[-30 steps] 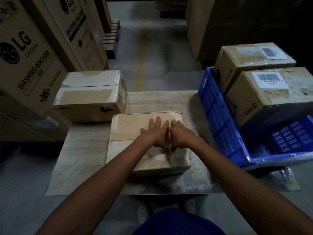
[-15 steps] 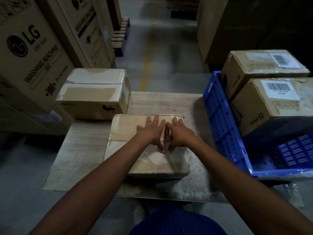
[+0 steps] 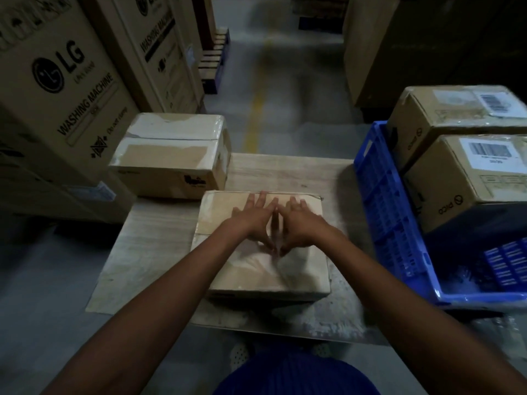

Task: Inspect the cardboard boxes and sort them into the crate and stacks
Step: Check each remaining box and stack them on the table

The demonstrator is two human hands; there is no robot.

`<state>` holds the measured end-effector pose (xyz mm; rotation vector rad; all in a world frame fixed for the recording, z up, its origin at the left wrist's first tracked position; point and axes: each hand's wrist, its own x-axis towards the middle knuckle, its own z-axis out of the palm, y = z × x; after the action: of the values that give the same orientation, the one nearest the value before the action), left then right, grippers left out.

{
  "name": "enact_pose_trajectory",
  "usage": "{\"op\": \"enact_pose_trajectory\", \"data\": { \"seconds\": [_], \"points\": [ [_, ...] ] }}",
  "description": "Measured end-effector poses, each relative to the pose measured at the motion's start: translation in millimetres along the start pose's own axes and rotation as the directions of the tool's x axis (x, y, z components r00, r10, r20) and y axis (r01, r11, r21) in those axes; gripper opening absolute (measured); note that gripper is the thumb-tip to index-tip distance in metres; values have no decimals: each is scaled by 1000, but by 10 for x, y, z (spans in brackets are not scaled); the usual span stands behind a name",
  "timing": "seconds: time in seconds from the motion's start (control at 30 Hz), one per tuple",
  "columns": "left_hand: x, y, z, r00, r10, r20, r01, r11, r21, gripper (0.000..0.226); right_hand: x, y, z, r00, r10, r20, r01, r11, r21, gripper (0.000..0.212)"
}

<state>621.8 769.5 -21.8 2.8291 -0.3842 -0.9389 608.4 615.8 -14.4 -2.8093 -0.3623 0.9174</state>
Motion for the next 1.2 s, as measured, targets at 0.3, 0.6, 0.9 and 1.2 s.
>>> {"op": "enact_pose_trajectory", "data": {
  "seconds": [0.3,0.6,0.9,1.2],
  "points": [
    [-234,-326,124,995,-25,101,16,996,83,146,-118,-368,147,996,55,71,-55,999,-4,135],
    [-559,-709,256,988,52,145,-78,980,181,144,-197,-753,382,992,50,117,-48,999,-19,132],
    [-675,-930,240,997,-11,76,-4,981,193,141,-149,-1168,436,996,-54,75,61,994,-92,126],
    [-622,-1170,121,1000,16,-15,-14,990,137,144,4,-1124,143,995,-50,-85,43,996,-75,120]
  ]
}}
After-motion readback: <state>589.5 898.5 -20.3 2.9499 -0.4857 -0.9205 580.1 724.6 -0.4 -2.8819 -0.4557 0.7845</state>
